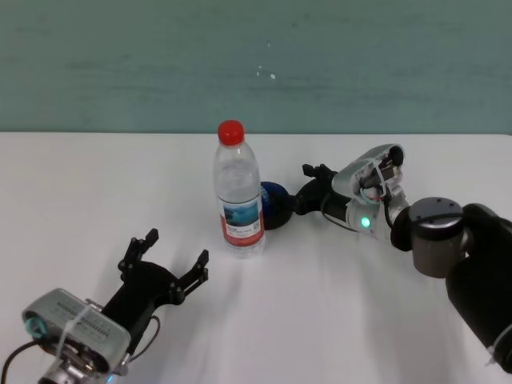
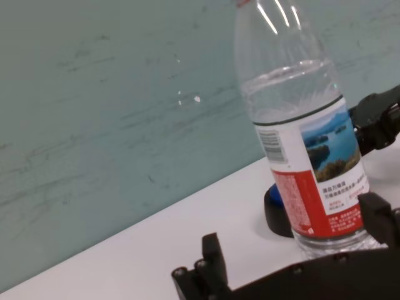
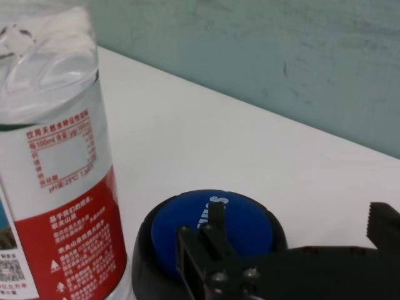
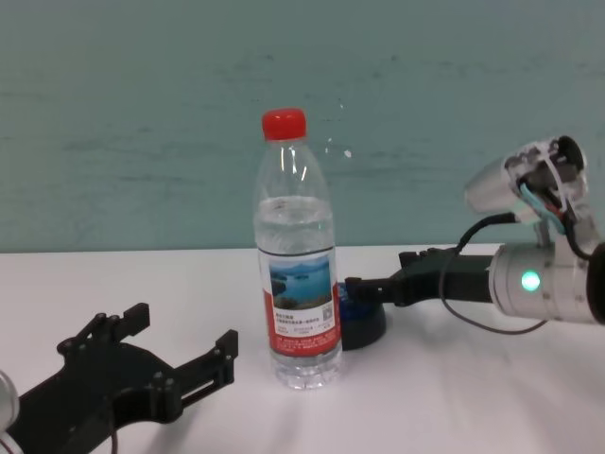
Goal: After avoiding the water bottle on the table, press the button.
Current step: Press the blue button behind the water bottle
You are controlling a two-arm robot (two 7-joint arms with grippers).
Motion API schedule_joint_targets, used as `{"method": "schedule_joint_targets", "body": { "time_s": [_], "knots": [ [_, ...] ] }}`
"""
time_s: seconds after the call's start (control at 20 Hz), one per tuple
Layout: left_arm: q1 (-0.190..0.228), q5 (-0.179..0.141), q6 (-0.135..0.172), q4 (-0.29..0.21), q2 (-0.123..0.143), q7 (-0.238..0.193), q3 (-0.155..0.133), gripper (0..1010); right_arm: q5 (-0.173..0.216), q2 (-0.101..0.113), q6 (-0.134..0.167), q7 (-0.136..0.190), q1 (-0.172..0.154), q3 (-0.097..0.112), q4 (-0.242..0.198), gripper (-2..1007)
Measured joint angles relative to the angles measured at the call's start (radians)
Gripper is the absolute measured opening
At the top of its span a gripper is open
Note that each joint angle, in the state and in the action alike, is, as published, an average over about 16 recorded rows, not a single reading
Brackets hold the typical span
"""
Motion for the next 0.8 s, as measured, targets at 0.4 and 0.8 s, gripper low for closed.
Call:
{"method": "schedule_joint_targets", "body": {
  "time_s": [0.4, 0.8],
  "knots": [
    [0.0, 0.0, 0.0, 0.0, 0.0, 0.0, 0.0, 1000, -0.003, 0.0, -0.001, 0.002, -0.007, 0.003, -0.006, 1004],
    [0.0, 0.0, 0.0, 0.0, 0.0, 0.0, 0.0, 1001, -0.001, 0.017, 0.009, 0.001, -0.027, 0.009, -0.072, 1004]
  ]
}}
